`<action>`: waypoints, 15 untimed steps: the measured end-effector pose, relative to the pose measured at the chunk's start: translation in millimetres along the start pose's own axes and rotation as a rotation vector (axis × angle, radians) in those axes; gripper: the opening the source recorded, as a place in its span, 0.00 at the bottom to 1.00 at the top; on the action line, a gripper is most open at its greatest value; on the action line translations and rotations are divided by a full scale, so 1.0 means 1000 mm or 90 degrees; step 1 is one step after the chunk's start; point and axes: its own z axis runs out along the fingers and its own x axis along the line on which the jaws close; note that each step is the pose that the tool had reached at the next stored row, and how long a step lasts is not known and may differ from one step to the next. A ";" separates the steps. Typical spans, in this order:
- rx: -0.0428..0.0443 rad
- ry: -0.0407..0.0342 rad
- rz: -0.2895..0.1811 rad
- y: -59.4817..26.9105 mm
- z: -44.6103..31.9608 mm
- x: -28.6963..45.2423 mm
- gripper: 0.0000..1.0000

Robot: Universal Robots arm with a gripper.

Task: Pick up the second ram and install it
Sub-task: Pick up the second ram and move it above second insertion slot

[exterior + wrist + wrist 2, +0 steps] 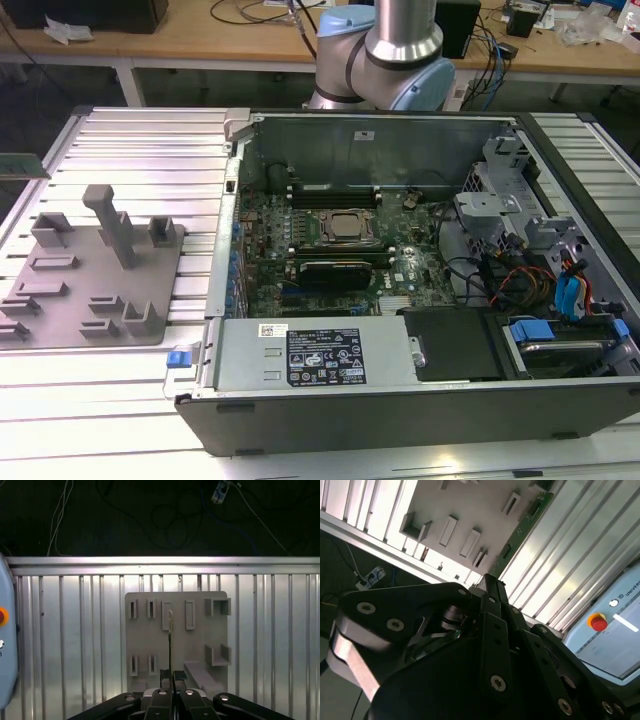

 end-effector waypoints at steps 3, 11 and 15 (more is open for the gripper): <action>0.0000 -0.0004 0.000 -0.0021 -0.0191 -0.0030 0.10; -0.0001 -0.0005 0.000 -0.0171 -0.0315 -0.0042 0.10; -0.0005 -0.0005 0.000 -0.0608 -0.0307 -0.0047 0.10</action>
